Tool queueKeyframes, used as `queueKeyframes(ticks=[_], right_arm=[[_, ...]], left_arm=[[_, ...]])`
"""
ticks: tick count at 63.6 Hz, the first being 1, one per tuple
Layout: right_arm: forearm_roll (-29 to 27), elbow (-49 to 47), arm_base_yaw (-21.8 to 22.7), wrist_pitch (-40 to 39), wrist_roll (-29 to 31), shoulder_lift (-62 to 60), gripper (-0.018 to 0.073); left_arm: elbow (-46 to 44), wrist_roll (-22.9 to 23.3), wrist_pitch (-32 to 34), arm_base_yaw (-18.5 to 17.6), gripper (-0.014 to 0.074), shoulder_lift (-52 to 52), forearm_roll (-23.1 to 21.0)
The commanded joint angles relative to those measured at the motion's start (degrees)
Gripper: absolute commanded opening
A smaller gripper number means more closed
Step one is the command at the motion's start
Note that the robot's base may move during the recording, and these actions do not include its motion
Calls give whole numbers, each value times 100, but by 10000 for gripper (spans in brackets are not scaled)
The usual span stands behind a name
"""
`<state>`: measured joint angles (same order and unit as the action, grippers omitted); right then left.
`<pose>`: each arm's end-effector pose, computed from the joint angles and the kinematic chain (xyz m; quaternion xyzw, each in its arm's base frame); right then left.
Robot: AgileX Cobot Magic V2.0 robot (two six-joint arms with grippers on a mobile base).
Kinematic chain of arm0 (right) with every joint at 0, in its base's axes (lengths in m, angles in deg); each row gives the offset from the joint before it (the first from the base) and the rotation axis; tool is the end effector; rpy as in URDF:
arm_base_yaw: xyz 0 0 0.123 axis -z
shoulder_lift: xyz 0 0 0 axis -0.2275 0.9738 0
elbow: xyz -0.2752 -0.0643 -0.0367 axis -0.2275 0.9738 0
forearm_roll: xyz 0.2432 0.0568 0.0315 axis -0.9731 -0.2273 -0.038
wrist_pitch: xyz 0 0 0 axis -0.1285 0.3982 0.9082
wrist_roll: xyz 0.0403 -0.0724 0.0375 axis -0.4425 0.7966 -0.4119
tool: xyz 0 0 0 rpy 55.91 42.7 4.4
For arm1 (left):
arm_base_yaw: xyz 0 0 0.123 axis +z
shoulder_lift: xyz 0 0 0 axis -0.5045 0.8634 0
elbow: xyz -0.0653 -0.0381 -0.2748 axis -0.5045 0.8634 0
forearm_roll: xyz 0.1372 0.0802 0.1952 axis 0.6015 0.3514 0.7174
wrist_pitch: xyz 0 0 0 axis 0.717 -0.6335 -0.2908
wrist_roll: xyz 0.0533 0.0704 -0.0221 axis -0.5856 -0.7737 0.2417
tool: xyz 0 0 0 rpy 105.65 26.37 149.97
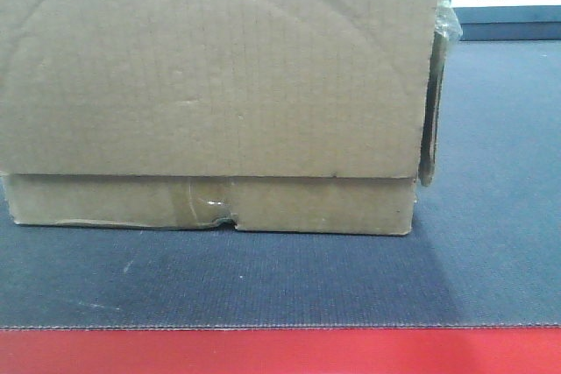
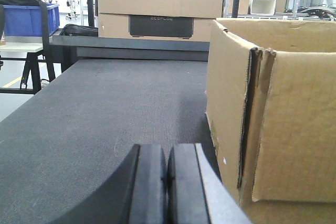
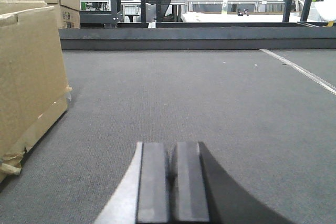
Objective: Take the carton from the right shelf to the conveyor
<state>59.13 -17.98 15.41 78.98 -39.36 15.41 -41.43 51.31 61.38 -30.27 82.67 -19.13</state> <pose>0.0568 -0.0015 0.2060 0.0240 0.7041 0.0021 0.7097 0.0569 0.0003 0.2093 -0.0040 0.6897 -0.0016 0.7241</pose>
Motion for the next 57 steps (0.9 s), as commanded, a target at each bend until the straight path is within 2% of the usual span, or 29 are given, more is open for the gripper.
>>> queueKeyframes(ticks=[1,57], right_arm=[[-6,-3,34,-94,52,-22,-69],[-6,-3,34,-94,52,-22,-69]], left_arm=[[-14,-20,109,28,-5,-26,-9],[-14,-20,109,28,-5,-26,-9]])
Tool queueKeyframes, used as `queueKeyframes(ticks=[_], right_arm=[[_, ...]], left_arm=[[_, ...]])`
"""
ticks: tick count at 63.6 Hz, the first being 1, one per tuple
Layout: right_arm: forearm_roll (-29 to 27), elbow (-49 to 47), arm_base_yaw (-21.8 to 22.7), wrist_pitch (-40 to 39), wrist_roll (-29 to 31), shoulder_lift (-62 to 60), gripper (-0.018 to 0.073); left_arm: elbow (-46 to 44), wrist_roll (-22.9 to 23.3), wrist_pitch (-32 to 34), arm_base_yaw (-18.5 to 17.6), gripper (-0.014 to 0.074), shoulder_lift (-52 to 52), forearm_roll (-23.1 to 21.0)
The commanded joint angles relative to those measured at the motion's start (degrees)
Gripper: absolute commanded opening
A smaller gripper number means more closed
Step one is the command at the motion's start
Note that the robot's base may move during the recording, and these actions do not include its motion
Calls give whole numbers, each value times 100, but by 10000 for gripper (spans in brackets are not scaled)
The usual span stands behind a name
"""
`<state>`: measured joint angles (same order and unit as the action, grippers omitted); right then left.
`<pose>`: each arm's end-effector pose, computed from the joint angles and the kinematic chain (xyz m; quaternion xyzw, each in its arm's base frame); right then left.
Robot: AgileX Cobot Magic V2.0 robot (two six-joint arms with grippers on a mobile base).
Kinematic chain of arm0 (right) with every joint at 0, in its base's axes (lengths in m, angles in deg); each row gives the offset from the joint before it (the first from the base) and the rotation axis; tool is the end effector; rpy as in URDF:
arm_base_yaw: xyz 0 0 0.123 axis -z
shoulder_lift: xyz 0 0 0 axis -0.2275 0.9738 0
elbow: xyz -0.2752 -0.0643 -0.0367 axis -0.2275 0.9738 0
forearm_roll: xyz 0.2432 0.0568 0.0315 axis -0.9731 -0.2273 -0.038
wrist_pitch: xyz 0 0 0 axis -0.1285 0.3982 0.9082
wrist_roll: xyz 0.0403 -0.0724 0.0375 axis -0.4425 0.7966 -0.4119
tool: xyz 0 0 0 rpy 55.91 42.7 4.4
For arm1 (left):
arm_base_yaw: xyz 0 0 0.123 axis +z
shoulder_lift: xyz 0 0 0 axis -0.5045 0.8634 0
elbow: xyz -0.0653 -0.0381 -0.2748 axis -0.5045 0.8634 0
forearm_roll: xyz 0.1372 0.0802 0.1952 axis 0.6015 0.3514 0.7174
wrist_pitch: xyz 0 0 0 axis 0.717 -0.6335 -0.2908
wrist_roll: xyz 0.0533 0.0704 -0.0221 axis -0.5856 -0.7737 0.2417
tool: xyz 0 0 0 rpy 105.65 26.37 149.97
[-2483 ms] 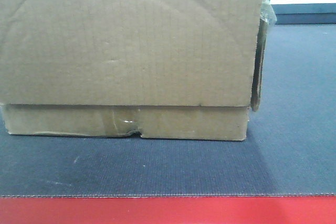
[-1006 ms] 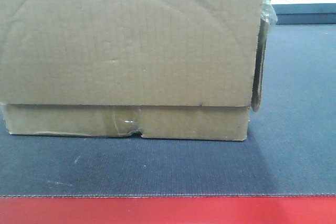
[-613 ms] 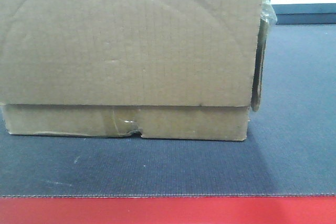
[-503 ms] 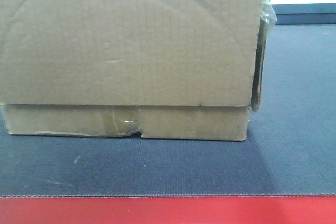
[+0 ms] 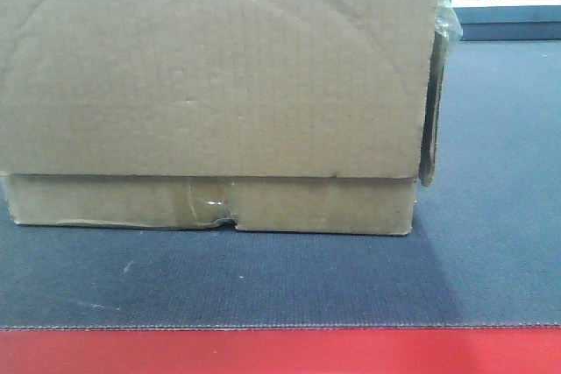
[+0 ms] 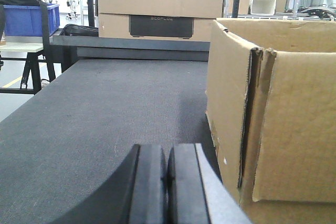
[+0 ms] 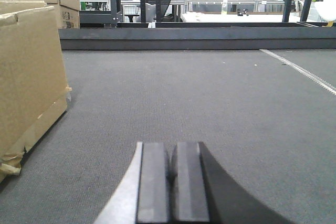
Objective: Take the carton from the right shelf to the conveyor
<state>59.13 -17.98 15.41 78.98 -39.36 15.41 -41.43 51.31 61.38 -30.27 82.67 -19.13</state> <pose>0.0568 -0.0015 0.2060 0.0240 0.7041 0.0021 0.7097 0.0569 0.0003 0.2093 -0.0040 0.6897 -0.0016 0.7241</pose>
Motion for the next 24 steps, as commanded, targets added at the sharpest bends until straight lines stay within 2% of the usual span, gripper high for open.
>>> queueKeyframes(ticks=[1,24], right_arm=[[-6,-3,34,-94,52,-22,-69],[-6,-3,34,-94,52,-22,-69]], left_arm=[[-14,-20,109,28,-5,-26,-9],[-14,-20,109,28,-5,-26,-9]])
